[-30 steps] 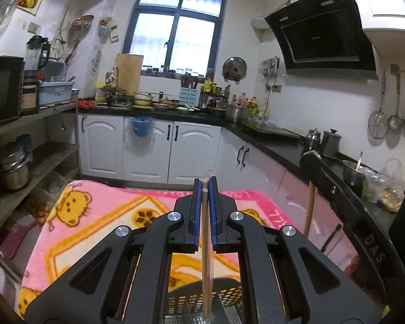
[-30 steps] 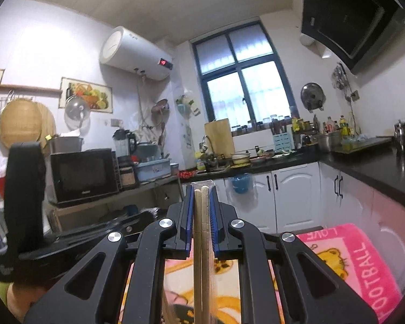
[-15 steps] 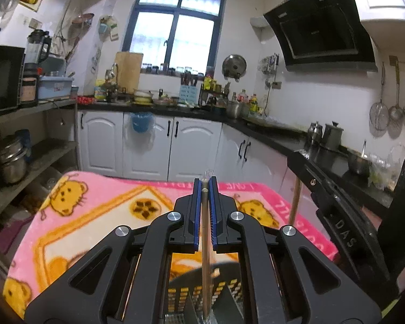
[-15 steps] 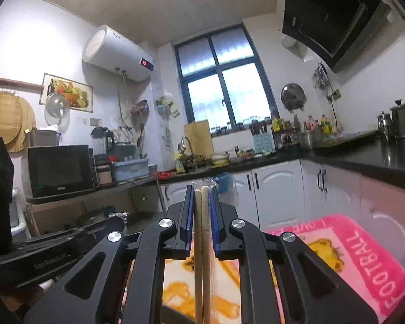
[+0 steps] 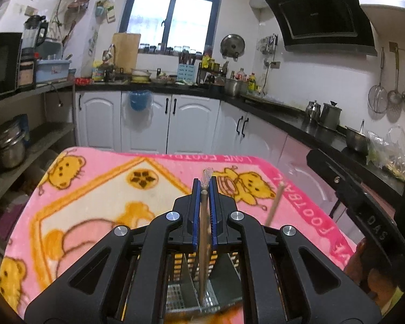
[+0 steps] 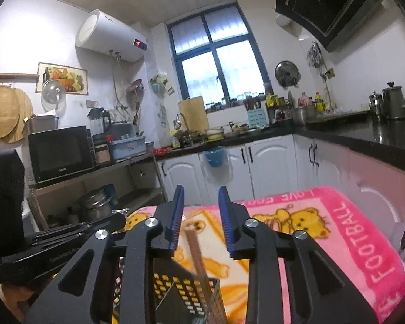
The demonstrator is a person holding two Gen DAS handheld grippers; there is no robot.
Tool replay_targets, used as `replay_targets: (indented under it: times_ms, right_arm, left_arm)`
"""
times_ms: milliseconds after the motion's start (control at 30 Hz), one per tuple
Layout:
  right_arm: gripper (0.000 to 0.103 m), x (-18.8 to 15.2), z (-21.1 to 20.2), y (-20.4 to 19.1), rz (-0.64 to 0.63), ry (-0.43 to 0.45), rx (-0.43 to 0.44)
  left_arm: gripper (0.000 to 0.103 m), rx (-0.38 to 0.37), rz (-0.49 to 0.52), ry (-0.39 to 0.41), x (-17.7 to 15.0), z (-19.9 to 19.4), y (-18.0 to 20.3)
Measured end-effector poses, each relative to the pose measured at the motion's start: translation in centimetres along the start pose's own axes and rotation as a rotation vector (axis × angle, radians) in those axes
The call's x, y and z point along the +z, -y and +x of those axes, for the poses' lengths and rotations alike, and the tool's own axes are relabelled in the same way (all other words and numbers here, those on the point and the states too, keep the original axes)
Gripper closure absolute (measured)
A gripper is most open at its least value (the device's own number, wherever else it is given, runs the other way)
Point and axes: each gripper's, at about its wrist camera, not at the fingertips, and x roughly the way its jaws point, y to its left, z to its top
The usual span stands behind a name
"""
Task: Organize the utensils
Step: 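Lower both chopstick pairs into the caddy and open both tools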
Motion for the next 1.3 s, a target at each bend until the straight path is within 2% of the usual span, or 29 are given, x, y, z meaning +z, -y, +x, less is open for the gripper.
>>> replay_targets:
  times_ms: [167, 300, 433, 500, 733, 900, 1067, 1300]
  right_arm:
    - [0.066, -0.4, -1.4, -0.3, -0.02, -0.036, 0.005]
    - [0.058, -0.7, -2.2, -0.5, -0.024, -0.063, 0.008]
    - [0.055, -0.9, -2.9, -0.7, -0.027, -0.096, 0.012]
    - [0.051, -1.1, -3.1, -0.8, -0.026, -0.123, 0.01]
    - [0.042, -1.6, -4.1, -0.7, -0.016, -0.178, 0.002]
    - [0.035, -1.8, -5.2, -0.8, -0.021, -0.203, -0.006]
    - [0.029, -2.0, -6.3, -1.1, -0.031, -0.219, -0.007]
    - [0.025, -2.3, -7.7, -1.7, -0.037, -0.241, -0.004]
  left_arm:
    - [0.098, 0.002, 0.002, -0.018, -0.5, -0.5, 0.1]
    - [0.082, -0.003, -0.002, -0.041, -0.9, -0.8, 0.1]
    - [0.079, -0.006, -0.011, -0.06, -1.4, -1.0, -0.1]
    - [0.071, -0.012, -0.018, -0.065, -1.6, -1.4, -0.2]
    - [0.054, -0.038, -0.033, -0.068, -1.9, -3.0, -0.5]
    - [0.028, -0.045, -0.046, -0.066, -2.3, -4.1, -0.5]
    - [0.012, -0.06, -0.057, -0.05, -2.6, -5.7, -0.5]
    - [0.011, -0.067, -0.037, -0.047, -3.6, -7.6, 0.0]
